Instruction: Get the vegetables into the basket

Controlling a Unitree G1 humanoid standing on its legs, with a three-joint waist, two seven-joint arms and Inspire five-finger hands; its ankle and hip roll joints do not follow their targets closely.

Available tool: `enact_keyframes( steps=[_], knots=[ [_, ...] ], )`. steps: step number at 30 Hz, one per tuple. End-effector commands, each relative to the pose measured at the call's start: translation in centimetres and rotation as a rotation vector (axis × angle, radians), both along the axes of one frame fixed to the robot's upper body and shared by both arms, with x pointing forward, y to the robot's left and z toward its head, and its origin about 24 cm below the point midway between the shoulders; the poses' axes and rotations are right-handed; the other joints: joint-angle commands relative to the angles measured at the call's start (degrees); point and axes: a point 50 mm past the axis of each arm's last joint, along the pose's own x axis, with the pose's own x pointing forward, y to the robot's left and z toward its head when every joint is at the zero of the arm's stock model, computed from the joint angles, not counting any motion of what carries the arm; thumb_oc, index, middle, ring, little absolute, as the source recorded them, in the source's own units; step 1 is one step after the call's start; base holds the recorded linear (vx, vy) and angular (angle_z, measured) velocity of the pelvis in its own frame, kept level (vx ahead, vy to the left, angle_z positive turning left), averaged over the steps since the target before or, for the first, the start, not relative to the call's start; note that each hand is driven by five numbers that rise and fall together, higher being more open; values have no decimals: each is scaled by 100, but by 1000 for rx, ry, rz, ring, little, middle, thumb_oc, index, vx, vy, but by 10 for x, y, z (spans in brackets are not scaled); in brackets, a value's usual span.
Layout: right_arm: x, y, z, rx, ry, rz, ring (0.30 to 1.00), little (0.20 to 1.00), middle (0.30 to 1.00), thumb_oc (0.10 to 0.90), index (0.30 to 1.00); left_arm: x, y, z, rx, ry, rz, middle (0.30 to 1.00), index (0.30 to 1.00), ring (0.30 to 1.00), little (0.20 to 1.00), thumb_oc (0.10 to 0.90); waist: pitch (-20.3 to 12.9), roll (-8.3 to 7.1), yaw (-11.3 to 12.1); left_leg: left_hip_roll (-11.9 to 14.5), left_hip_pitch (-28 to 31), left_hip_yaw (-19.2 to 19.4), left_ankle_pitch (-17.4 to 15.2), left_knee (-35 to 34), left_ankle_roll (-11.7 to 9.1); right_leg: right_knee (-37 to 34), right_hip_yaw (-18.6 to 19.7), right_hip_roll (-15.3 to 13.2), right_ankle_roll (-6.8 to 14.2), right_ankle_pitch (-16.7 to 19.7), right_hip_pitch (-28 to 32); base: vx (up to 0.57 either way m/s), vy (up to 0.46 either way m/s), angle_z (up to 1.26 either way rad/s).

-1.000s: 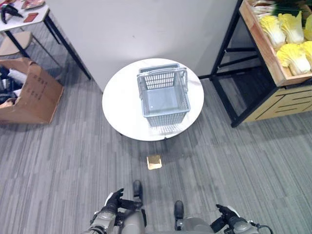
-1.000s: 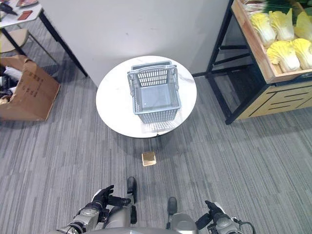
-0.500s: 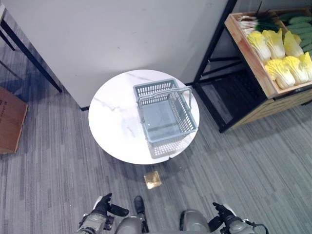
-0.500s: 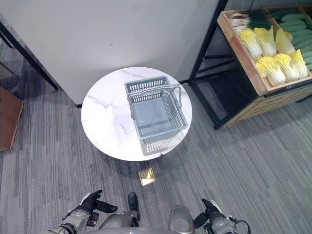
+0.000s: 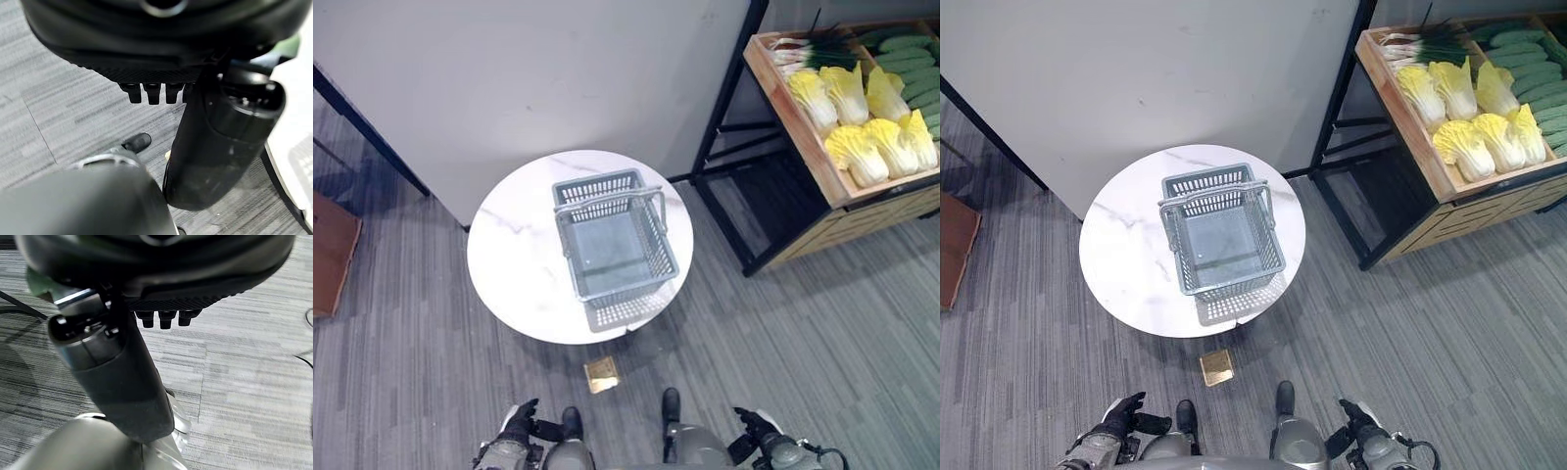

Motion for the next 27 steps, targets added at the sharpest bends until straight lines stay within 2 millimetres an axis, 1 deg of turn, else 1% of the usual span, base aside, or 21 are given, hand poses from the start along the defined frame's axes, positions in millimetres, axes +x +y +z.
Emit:
enact_keyframes(
  steps=[1, 3, 5, 6, 7, 9, 10, 12, 13, 14, 15, 16, 17, 18, 19, 21, 22, 23, 24, 26, 27],
  knots=[
    [11, -7, 5, -35, -62, -18, 1000, 1000, 1000, 900, 1000, -9, 10, -1, 37, 36, 32, 1000, 1000, 1000, 1000, 900, 0, -188, 8, -229, 75, -87, -102, -36, -240, 89, 251, -421, 417, 293, -142, 58, -141, 20],
    [15, -21, 11, -78, -111, -79, 1000, 1000, 1000, 900, 1000, -11, 14, -1, 55, 40, 61, 1000, 1000, 1000, 1000, 900, -64, -173, -7, -184, 143, -66, -43, -169, -277, -25, 219, -370, 420, 295, -55, 68, -80, 10],
    [35, -41, 28, -143, -235, -148, 1000, 1000, 1000, 900, 1000, -14, 17, -1, 63, 36, 98, 1000, 1000, 1000, 1000, 900, -111, -149, -32, -156, 216, -32, 7, -277, -300, -108, 215, -342, 431, 307, 18, 53, -12, -1],
    [52, -54, 45, -191, -336, -155, 1000, 1000, 1000, 900, 1000, -14, 19, 0, 61, 29, 122, 1000, 1000, 1000, 1000, 900, -129, -133, -58, -146, 263, -3, 32, -360, -306, -154, 238, -328, 448, 322, 39, 22, 8, -10],
    [52, -54, 45, -191, -336, -155, 1000, 1000, 1000, 900, 1000, -15, 19, 0, 61, 29, 121, 1000, 1000, 1000, 1000, 900, -123, -128, -53, -145, 277, 1, 33, -368, -307, -157, 239, -325, 448, 322, 49, 14, 20, -15],
    [77, -72, 75, -296, -479, -94, 1000, 1000, 1000, 900, 1000, -15, 19, 0, 51, 13, 127, 1000, 1000, 1000, 1000, 900, -149, -103, -59, -136, 303, 18, 38, -445, -304, -215, 254, -329, 471, 350, 65, 6, 33, -13],
    [95, -86, 101, -410, -590, -32, 1000, 1000, 1000, 900, 1000, -16, 18, 0, 52, 10, 116, 1000, 1000, 1000, 1000, 900, -158, -82, -54, -147, 332, 19, 29, -482, -296, -228, 246, -340, 492, 368, 84, -2, 49, -5],
    [120, -92, 140, -537, -750, 64, 1000, 1000, 1000, 900, 1000, -19, 16, -1, 48, 8, 104, 1000, 1000, 1000, 1000, 900, -173, -66, -34, -163, 322, 4, 3, -482, -284, -248, 246, -371, 511, 389, 91, -4, 56, -1],
    [153, -88, 203, -694, -982, 238, 1000, 1000, 1000, 900, 1000, -23, 17, -1, 60, 18, 82, 1000, 1000, 1000, 1000, 900, -177, -61, 21, -178, 339, -30, -42, -482, -274, -263, 240, -402, 530, 401, 124, -16, 49, 5],
    [164, -82, 227, -733, -1074, 299, 1000, 1000, 1000, 900, 1000, -21, 17, -1, 61, 16, 71, 1000, 1000, 1000, 1000, 900, -197, -80, 60, -197, 293, -46, -35, -482, -272, -266, 216, -436, 539, 437, 97, -14, 35, 11],
    [164, -82, 227, -733, -1074, 300, 1000, 1000, 1000, 900, 1000, -21, 17, -1, 61, 16, 72, 1000, 1000, 1000, 1000, 900, -194, -78, 56, -197, 293, -48, -35, -482, -271, -266, 214, -437, 540, 436, 98, -18, 12, 13],
    [174, -73, 243, -750, -1147, 343, 1000, 1000, 1000, 900, 1000, -21, 17, -1, 66, 20, 62, 1000, 1000, 1000, 1000, 900, -200, -84, 92, -200, 283, -58, -39, -482, -271, -273, 210, -448, 543, 443, 95, 148, 35, 9],
    [203, -48, 266, -711, -1194, 465, 1000, 1000, 1000, 900, 1000, 121, 80, 85, 163, -245, 151, 1000, 1000, 1000, 1000, 900, -462, -69, -174, -173, 383, 95, -91, -482, -327, -311, 292, -412, 575, 428, 137, 153, 67, 5],
    [202, -33, 259, -669, -1207, 501, 1000, 1000, 1000, 900, 1000, 57, 51, 34, 105, -91, 119, 1000, 1000, 1000, 1000, 900, -435, -113, -153, -163, 452, 169, -136, -482, -316, -314, 326, -431, 571, 431, 173, 188, 47, -8],
    [210, -7, 280, -667, -1282, 654, 1000, 1000, 1000, 900, 1000, 2, 34, 7, 103, 49, 84, 1000, 1000, 1000, 1000, 900, -440, -193, 36, -153, 528, 133, -179, -482, -314, -321, 311, -431, 554, 384, 253, 42, 6, -25],
    [219, 14, 295, -666, -1326, 767, 1000, 1000, 1000, 900, 1000, -13, 31, 2, 106, 95, 93, 1000, 1000, 1000, 1000, 900, -481, -261, 116, -162, 508, 110, -169, -482, -319, -321, 290, -432, 544, 377, 264, 33, -29, -19],
    [219, 14, 296, -666, -1327, 769, 1000, 1000, 1000, 900, 1000, -13, 31, 2, 105, 95, 95, 1000, 1000, 1000, 1000, 900, -478, -257, 106, -162, 510, 109, -170, -482, -319, -321, 288, -432, 544, 376, 266, 18, -13, 9],
    [225, 43, 313, -587, -1409, 839, 1000, 1000, 1000, 900, 1000, -28, 30, -2, 120, 149, 73, 1000, 1000, 1000, 1000, 900, -472, -278, 194, -161, 496, 85, -166, -482, -324, -321, 274, -433, 537, 368, 278, 7, -2, 25],
    [225, 43, 313, -586, -1410, 841, 1000, 1000, 1000, 900, 1000, -28, 30, -2, 119, 148, 75, 1000, 1000, 1000, 1000, 900, -468, -275, 183, -161, 497, 85, -167, -482, -324, -321, 274, -433, 537, 367, 279, 3, -6, 24],
    [230, 72, 329, -487, -1480, 901, 1000, 1000, 1000, 900, 1000, -30, 28, -3, 120, 153, 71, 1000, 1000, 1000, 1000, 900, -436, -281, 274, -152, 449, 55, -142, -482, -334, -321, 236, -433, 530, 373, 257, -21, -6, 11],
    [232, 78, 334, -466, -1496, 904, 1000, 1000, 1000, 900, 1000, -32, 29, -3, 122, 154, 76, 1000, 1000, 1000, 1000, 900, -411, -283, 311, -149, 422, 42, -125, -482, -342, -321, 220, -432, 529, 379, 238, -41, -5, 7]
  ],
)
